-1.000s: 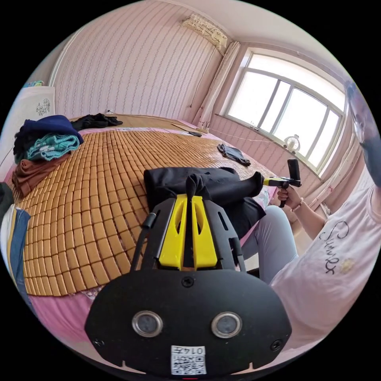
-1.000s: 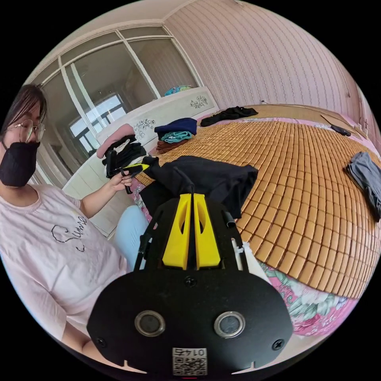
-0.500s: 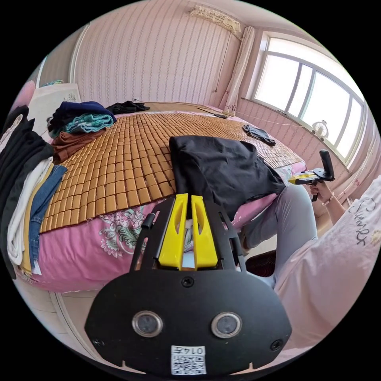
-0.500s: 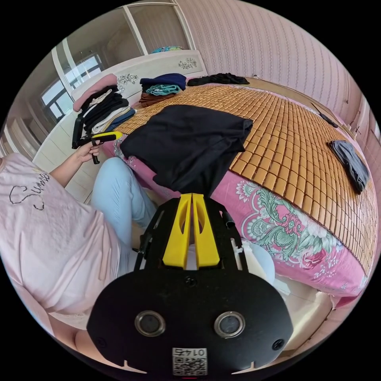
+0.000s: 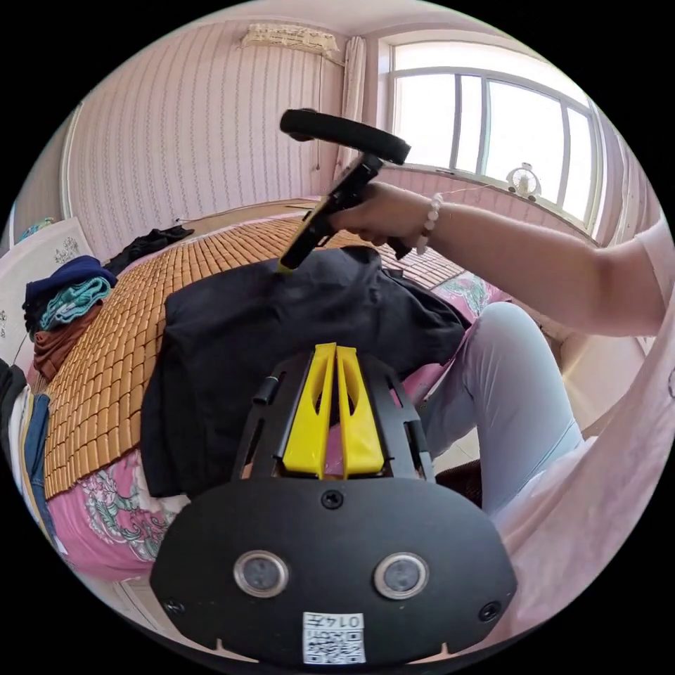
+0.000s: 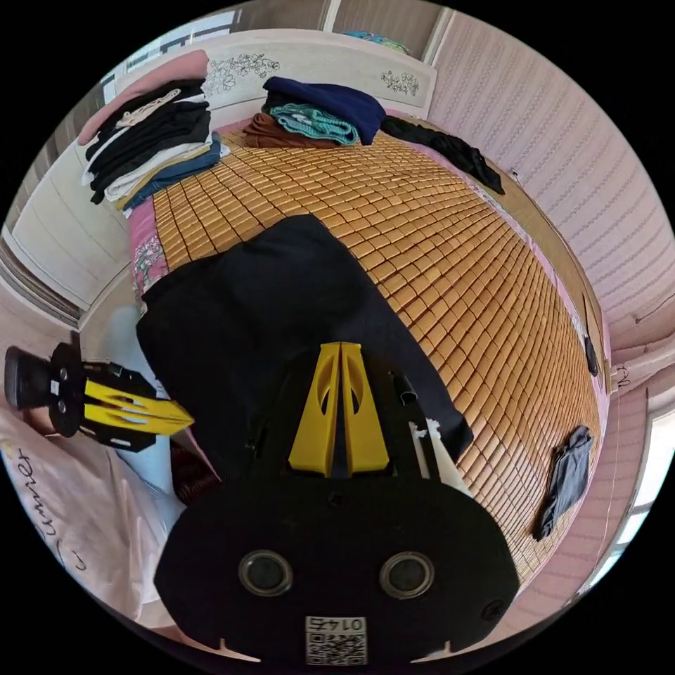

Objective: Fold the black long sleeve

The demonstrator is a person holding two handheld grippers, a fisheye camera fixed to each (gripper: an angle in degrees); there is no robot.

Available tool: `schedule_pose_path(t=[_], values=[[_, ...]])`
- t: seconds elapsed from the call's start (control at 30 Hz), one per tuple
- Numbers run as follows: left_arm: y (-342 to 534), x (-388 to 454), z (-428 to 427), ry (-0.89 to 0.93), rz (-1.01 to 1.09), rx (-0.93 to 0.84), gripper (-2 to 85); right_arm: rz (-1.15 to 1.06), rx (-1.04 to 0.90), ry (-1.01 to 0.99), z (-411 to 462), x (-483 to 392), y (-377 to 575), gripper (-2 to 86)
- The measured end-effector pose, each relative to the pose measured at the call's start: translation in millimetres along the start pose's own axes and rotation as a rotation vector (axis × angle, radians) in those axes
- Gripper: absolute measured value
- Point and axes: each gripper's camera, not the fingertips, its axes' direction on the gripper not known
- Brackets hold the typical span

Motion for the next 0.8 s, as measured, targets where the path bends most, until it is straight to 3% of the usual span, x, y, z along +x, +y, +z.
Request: schedule_pose_path(t=[0.07, 0.23, 0.37, 0.47, 0.57, 0.6, 0.7, 0.8], values=[[14, 5, 23, 0.015, 0.006, -0.088, -1.0, -0.028, -0.134, -0.001, 34, 1, -20, -0.5], [27, 7, 18, 0.060, -0.048, -0.076, -1.0, -0.098, -0.284, -0.026, 30, 10, -49, -0.5], [39, 25, 10, 0.050, -0.012, -0.059, -1.0, -0.037, -0.222, 0.022, 10, 34, -64, -0.5], [54, 35, 16, 0.030, 0.008, -0.061, -0.9, 0.013, -0.306, 0.021, 48, 54, -63, -0.5], [58, 40, 9, 0.014, -0.003, -0.058, -0.8, 0.073, -0.195, -0.055, 23, 76, -43, -0.4], [60, 42, 5, 0.011, -0.002, -0.049, -0.7, 0.133, -0.074, -0.107, -1, 89, -22, -0.3], [67, 48, -9, 0.052, -0.012, -0.005, 0.4, 0.253, 0.253, -0.249, -73, 112, 72, 0.2], [71, 66, -13, 0.114, 0.025, 0.025, 4.4, 0.394, 0.373, -0.222, -110, 114, 189, 1.6]])
